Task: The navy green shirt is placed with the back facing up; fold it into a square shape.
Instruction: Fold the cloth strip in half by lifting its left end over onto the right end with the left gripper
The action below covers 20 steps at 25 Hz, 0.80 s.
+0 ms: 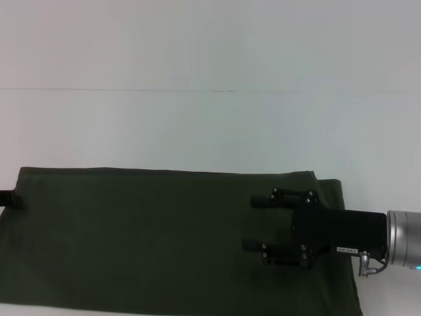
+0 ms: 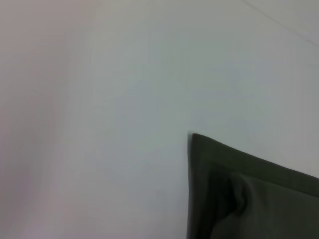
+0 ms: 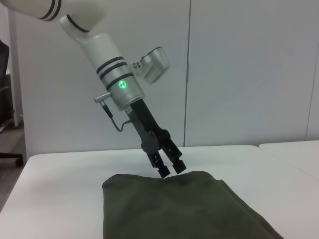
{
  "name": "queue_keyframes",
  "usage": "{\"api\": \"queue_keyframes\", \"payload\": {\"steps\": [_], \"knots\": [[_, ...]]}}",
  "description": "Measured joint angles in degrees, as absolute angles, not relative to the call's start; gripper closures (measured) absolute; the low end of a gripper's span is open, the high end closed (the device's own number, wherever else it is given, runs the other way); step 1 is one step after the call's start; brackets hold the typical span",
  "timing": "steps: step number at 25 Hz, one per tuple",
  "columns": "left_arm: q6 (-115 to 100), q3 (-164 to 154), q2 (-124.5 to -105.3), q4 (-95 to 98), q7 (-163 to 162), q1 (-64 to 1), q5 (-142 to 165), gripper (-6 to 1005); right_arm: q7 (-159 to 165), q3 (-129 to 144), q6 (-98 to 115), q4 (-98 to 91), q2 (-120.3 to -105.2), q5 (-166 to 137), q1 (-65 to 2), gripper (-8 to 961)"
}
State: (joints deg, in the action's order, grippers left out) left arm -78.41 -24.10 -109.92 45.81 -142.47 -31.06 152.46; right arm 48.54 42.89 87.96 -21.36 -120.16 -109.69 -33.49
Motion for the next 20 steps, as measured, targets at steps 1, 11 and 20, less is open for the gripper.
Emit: {"api": "queue_keyframes", "payload": {"steps": [1, 11, 20], "knots": [[-78.2, -24.1, -110.02, 45.8, -142.5, -31.0, 152.5, 51, 48.5, 42.9, 88.0, -21.4, -120.16, -109.7, -33.5, 204], [-76.1, -24.1, -110.5, 45.2, -141.7, -30.6, 152.8, 52, 48.6, 42.9, 88.2, -21.3, -120.14, -109.8, -33.5, 204], [-75.7, -24.1, -110.47, 44.6, -141.6, -30.4, 152.8, 51, 48.7, 42.9, 88.3, -21.3, -120.14, -109.8, -33.2, 204]]}}
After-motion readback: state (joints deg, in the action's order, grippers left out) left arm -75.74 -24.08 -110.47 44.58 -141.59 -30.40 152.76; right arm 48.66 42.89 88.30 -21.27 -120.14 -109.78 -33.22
